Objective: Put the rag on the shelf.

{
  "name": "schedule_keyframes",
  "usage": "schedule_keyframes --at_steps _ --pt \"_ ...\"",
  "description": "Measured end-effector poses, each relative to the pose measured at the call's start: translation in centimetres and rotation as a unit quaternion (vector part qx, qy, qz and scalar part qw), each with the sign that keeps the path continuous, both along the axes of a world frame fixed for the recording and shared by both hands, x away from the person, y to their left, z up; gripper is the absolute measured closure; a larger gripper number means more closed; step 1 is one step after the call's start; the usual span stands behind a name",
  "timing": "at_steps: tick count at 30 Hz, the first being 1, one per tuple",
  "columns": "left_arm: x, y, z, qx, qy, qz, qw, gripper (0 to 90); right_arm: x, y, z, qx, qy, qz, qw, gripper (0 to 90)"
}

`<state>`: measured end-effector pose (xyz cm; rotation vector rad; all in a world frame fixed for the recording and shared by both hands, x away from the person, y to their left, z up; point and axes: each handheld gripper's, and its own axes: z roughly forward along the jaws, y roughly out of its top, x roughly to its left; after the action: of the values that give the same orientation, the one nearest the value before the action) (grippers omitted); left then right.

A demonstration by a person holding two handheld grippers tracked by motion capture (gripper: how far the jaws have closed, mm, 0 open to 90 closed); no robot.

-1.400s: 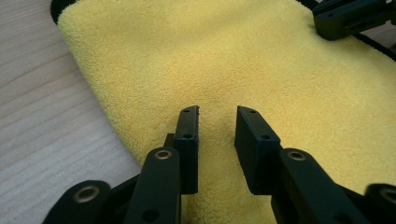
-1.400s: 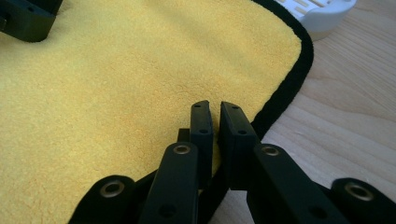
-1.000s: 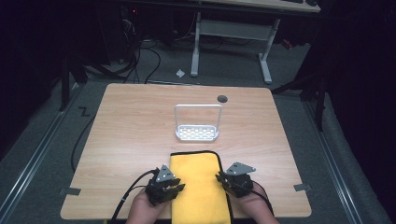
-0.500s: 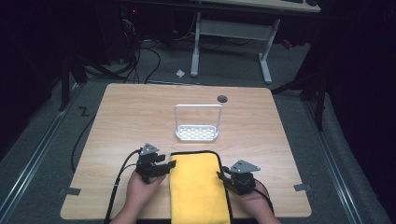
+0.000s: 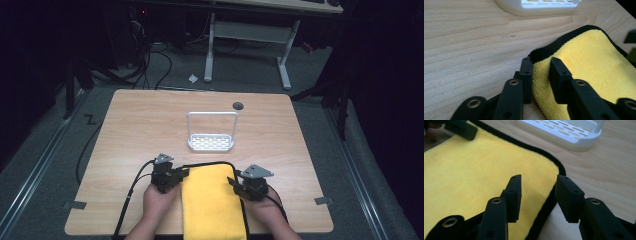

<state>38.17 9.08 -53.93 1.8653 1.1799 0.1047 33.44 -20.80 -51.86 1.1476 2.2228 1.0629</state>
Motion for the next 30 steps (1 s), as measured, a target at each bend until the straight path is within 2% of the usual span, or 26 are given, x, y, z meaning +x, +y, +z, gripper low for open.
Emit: schedule_keyframes --at_steps 1,3,4,5,9,10,11,12,15,17,19,20,21,26,30 --pt "0.0 0.0 0.0 -0.002 0.0 -0.001 1.0 77.0 1.2 0.6 -0.1 -0.003 0.008 -0.004 1.0 52.1" --pt "0.0 0.0 -0.1 -0.002 -0.002 -0.001 1.0 77.0 2.4 1.2 -0.2 -0.012 0.009 -0.013 0.9998 50.5" --pt "0.0 0.0 -0.1 -0.002 -0.002 -0.001 1.0 76.9 2.4 1.2 -0.2 -0.012 0.009 -0.013 0.9998 50.5" --pt "-0.1 0.0 -0.1 0.0 -0.005 -0.001 1.0 76.7 3.3 1.7 -0.6 -0.023 0.012 -0.017 0.9995 48.4" --pt "-0.2 0.0 -0.1 0.0 -0.006 -0.004 1.0 75.1 4.2 2.1 -1.0 -0.027 0.026 -0.021 0.9991 46.9" --pt "-0.2 0.1 -0.1 -0.006 -0.004 -0.002 1.0 74.2 4.5 2.0 -1.2 -0.016 0.044 -0.02 0.9987 47.0" --pt "-0.2 0.1 -0.1 -0.006 -0.004 -0.002 1.0 73.9 4.5 2.0 -1.2 -0.016 0.044 -0.02 0.9987 47.0" --pt "-0.2 0.0 -0.1 -0.005 -0.005 -0.002 1.0 73.9 4.4 1.7 -1.3 -0.002 0.05 -0.022 0.9985 48.1" --pt "-0.2 0.0 -0.1 -0.004 -0.006 -0.002 1.0 74.0 4.2 1.7 -1.4 0.0 0.047 -0.023 0.9986 50.6" --pt "-0.3 0.0 -0.1 -0.004 -0.006 -0.004 1.0 74.3 3.9 1.7 -1.4 0.004 0.047 -0.015 0.9988 60.6" --pt "-0.3 0.0 -0.1 -0.005 -0.004 -0.006 1.0 74.7 3.7 1.8 -1.5 0.007 0.045 -0.015 0.9989 64.0" --pt "-0.3 0.0 -0.1 -0.005 -0.004 -0.006 1.0 75.2 3.5 2.0 -1.5 0.008 0.044 -0.006 0.999 70.2" --pt "-0.3 0.0 -0.1 -0.003 -0.006 -0.006 1.0 75.3 3.4 2.0 -1.4 0.01 0.047 -0.005 0.9988 72.7" --pt "-0.4 -0.2 -0.1 0.007 -0.013 -0.004 0.9999 75.7 3.3 2.2 -1.4 0.006 0.045 0.002 0.9989 76.7" --pt "-0.5 -0.2 0.0 0.011 -0.014 -0.003 0.9998 77.0 3.1 2.2 -1.2 -0.005 0.034 0.009 0.9994 78.4"
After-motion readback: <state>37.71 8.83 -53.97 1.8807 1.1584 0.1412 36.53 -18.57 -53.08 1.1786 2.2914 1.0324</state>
